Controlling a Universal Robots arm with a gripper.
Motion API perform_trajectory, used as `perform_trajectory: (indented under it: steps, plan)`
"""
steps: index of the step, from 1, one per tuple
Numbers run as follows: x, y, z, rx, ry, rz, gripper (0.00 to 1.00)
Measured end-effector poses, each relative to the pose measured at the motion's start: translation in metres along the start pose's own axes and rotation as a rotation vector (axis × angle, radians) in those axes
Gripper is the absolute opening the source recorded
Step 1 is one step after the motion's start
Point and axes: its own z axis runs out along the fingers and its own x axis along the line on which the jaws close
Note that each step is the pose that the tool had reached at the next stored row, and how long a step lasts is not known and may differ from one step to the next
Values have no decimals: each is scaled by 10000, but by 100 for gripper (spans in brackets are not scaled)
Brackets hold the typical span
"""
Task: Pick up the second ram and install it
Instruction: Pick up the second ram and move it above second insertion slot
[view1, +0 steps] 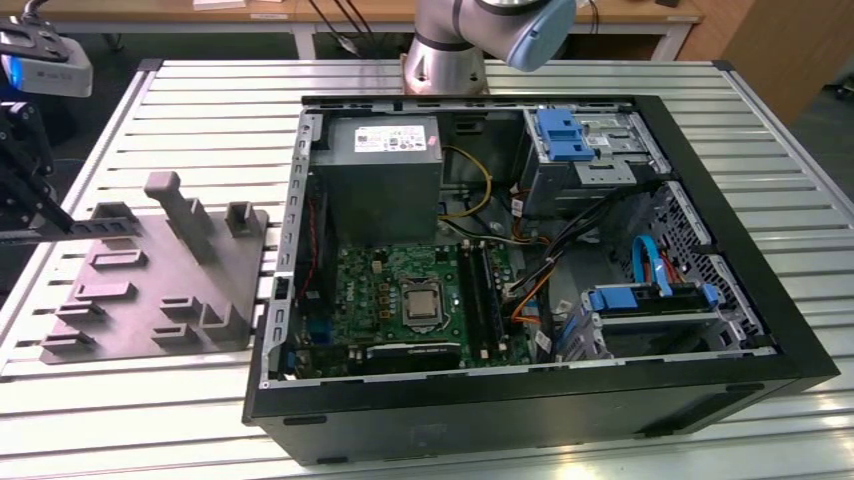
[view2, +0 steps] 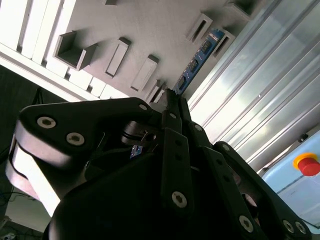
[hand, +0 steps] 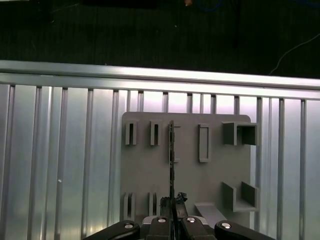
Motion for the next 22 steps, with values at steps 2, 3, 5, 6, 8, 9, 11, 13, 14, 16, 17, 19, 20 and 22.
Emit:
perform_trajectory:
  steps: [2, 3, 5, 6, 8, 9, 11, 13, 14, 16, 17, 19, 20, 22]
  plan:
    - [-3, 1, -39, 1, -2, 0, 14]
    - [-5, 2, -61, -1, -1, 0, 14]
    - [-8, 3, -101, 0, -4, 0, 14]
    - [-9, 3, -122, 0, -7, 0, 14]
    - [-13, 4, -166, 0, -8, 0, 14]
    - [-15, 5, -186, 0, -8, 0, 14]
    - [-18, 6, -226, 0, -10, 0, 14]
    - [-21, 7, -270, 0, -13, 0, 14]
    - [-23, 8, -293, 0, -16, 0, 14]
    - [-26, 9, -339, 0, -23, -1, 14]
    - [-29, 10, -364, 1, -27, -1, 14]
    - [-33, 11, -421, 0, -33, -1, 14]
    - [-35, 12, -447, 1, -38, -1, 14]
    - [-39, 13, -494, 0, -48, -1, 14]
